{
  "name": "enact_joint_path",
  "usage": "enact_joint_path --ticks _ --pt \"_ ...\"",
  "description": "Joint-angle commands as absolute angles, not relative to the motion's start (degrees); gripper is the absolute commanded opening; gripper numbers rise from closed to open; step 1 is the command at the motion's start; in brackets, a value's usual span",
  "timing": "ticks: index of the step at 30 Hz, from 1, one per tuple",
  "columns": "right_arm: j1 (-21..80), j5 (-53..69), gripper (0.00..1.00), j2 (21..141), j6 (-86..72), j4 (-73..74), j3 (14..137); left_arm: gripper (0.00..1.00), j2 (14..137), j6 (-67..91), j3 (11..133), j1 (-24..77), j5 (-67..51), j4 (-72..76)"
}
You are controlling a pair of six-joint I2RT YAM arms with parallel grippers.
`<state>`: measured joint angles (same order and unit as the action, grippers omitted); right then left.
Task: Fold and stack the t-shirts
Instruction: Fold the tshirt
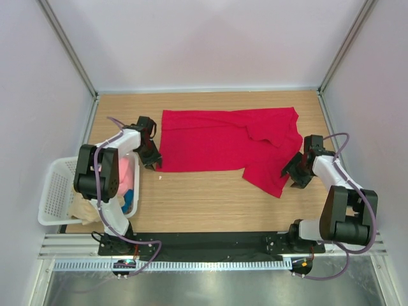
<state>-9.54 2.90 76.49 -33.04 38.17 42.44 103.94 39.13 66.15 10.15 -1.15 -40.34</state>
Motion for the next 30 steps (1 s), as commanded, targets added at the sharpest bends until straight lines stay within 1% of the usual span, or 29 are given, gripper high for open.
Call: enact_joint_path --ticks 1,2,3,5,6,8,9,11,18,21,25,28,30 --pt "-10.98 1.41 0.60 77.52 -31.47 38.14 45.26 0.30 105.73 39.20 67.15 10.02 -2.11 -39.81" --pt "-11.16 1.49 0.61 77.95 -31.38 38.06 45.44 0.27 105.82 39.03 67.24 10.02 -2.28 -40.08" --pt "-11.34 1.84 0.62 78.92 -31.20 37.88 45.61 0.22 105.91 38.94 67.67 10.02 -2.37 -40.34" --pt "-11.51 2.11 0.63 80.15 -31.03 37.36 46.23 0.17 106.17 38.50 68.20 10.02 -2.37 -41.39" --pt "-11.51 2.37 0.64 81.29 -30.94 37.18 46.49 0.12 106.52 38.41 68.64 10.02 -2.55 -41.57" --pt "-11.51 3.34 0.64 82.35 -30.76 36.39 47.02 0.08 106.79 37.97 69.17 10.11 -2.64 -42.10" --pt "-11.51 3.69 0.64 83.83 -30.85 36.30 47.54 0.04 106.96 37.88 69.26 10.02 -2.55 -42.19" --pt "-11.60 3.69 0.64 85.25 -30.59 36.21 47.99 0.01 106.96 37.79 69.17 10.11 -2.55 -42.27" --pt "-11.51 3.52 0.64 86.92 -30.32 34.28 48.86 0.00 107.14 37.27 69.96 10.11 -2.46 -42.80" --pt "-11.60 4.13 0.62 88.15 -30.32 33.49 49.13 0.00 107.05 37.35 70.31 10.11 -2.55 -42.89" --pt "-11.51 5.36 0.55 88.86 -31.37 34.01 48.96 0.00 106.79 37.27 70.58 10.19 -2.99 -43.24" --pt "-11.51 5.89 0.54 87.54 -32.34 33.84 47.20 0.00 106.44 37.27 70.58 10.11 -3.25 -43.15" --pt "-11.51 5.28 0.51 87.10 -32.26 33.05 45.71 0.00 106.17 37.27 70.49 10.20 -3.34 -43.15"
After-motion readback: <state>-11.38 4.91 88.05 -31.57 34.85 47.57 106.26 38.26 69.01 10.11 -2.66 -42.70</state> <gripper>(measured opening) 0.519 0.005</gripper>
